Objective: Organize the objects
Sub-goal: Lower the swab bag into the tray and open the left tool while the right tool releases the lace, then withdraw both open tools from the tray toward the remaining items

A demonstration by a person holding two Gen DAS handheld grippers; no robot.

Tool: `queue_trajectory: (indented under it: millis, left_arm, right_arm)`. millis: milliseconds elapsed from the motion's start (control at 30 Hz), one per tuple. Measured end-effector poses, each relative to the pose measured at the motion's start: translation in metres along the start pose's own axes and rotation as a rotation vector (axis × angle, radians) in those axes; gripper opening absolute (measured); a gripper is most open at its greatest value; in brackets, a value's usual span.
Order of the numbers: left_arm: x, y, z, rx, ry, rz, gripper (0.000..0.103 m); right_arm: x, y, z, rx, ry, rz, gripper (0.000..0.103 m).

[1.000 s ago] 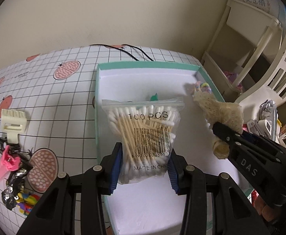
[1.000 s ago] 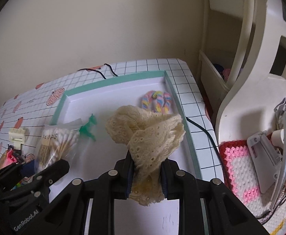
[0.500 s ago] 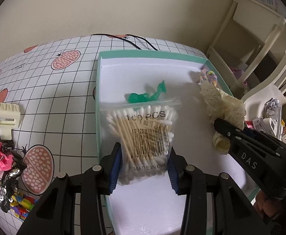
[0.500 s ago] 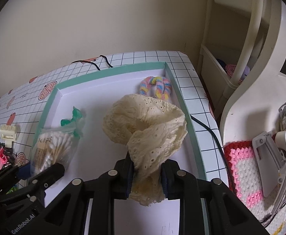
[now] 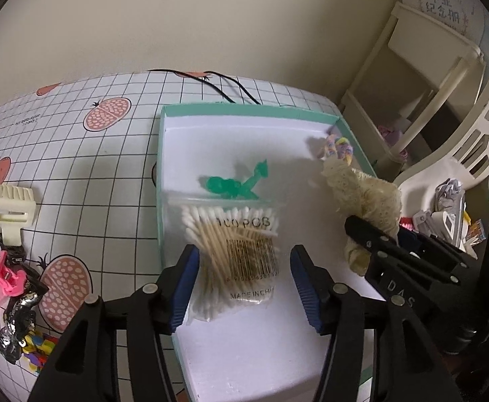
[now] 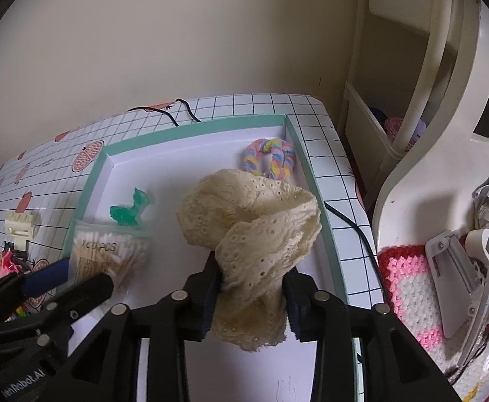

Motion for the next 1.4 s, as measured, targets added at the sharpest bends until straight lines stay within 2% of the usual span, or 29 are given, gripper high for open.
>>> queue_trajectory:
  millis: [267, 600, 667, 767, 833, 933, 1033, 1133, 1200, 1400]
  left_arm:
    - [-0.015, 0.006, 0.006, -0.026, -0.041, -0.007, 0.061]
    - [-0.024, 0.018, 0.006, -0.062, -0.048, 0.031, 0.065]
    - [-0.025, 0.021, 0.005, -0.073, -0.045, 0.039, 0.066]
    - [-0.026, 0.026, 0.003, -0.089, -0.045, 0.045, 0.072]
    - [-0.027, 0.029, 0.003, -0.098, -0.046, 0.050, 0.073]
    - [-0.029, 0.034, 0.001, -0.116, -0.046, 0.046, 0.079]
    - [-0.032, 0.037, 0.000, -0.115, -0.049, 0.058, 0.083]
    - [-0.034, 0.042, -0.001, -0.124, -0.055, 0.076, 0.087]
    - [-0.036, 0.045, -0.002, -0.135, -0.064, 0.083, 0.092]
    - [-0.039, 0.049, -0.003, -0.122, -0.081, 0.130, 0.103]
  right_arm:
    - [-0.009, -0.002, 0.003, 0.002, -0.016, 0.009, 0.057]
    - [-0.021, -0.002, 0.000, 0.004, -0.027, 0.016, 0.066]
    - [-0.023, -0.002, -0.001, 0.006, -0.029, 0.016, 0.074]
    - [-0.027, -0.002, -0.005, 0.013, -0.034, 0.020, 0.077]
    - [-0.029, -0.001, -0.007, 0.013, -0.034, 0.017, 0.078]
    - [-0.034, 0.001, -0.010, 0.007, -0.039, 0.015, 0.089]
    - [-0.040, 0.004, -0.010, 0.000, -0.052, 0.017, 0.091]
    - [-0.046, 0.007, -0.009, 0.000, -0.064, 0.022, 0.100]
    - [-0.049, 0.011, -0.009, -0.006, -0.075, 0.028, 0.103]
    - [-0.050, 0.016, -0.011, -0.015, -0.080, 0.026, 0.103]
Point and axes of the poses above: each gripper's, at about its wrist camera, not at the fingertips, and x roughly the way its jaws point, y to its left, z to its top, the point moved 2 cm from there along x, roughly the way its jaws point, and after that the axes turned 11 degrees about x, right-handed, at the moved point
